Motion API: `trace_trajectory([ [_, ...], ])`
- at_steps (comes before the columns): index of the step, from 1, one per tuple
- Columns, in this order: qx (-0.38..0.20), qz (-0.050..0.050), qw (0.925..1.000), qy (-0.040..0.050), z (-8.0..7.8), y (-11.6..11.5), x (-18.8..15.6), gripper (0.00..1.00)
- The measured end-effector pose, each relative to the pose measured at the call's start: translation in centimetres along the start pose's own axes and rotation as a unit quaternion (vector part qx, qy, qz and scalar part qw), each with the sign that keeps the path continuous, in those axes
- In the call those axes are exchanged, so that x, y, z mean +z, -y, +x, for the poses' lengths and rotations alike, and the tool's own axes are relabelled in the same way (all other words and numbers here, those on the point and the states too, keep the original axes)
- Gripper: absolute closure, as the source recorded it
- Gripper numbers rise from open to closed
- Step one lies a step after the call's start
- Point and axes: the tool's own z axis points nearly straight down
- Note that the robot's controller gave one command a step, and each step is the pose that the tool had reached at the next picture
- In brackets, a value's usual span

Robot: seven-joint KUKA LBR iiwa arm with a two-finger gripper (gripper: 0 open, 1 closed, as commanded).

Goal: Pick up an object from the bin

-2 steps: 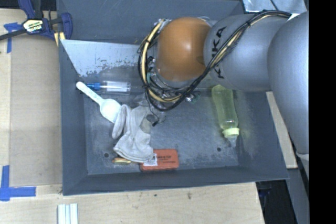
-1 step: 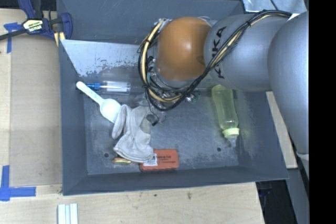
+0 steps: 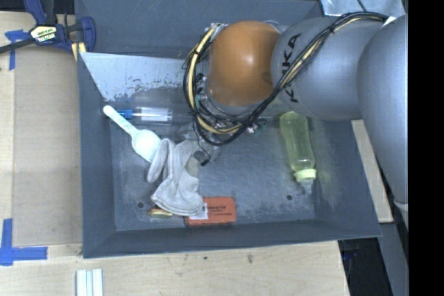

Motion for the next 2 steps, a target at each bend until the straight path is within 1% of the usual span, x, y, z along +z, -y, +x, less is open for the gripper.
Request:
trace_trajectory([
  [1, 0.000, -0.001, 1.0000, -0.0013, 0.1, -0.1, -1.7, 1.00],
  [2, 0.000, 0.001, 1.0000, 0.0009, -0.1, 0.0, -3.2, 1.00],
])
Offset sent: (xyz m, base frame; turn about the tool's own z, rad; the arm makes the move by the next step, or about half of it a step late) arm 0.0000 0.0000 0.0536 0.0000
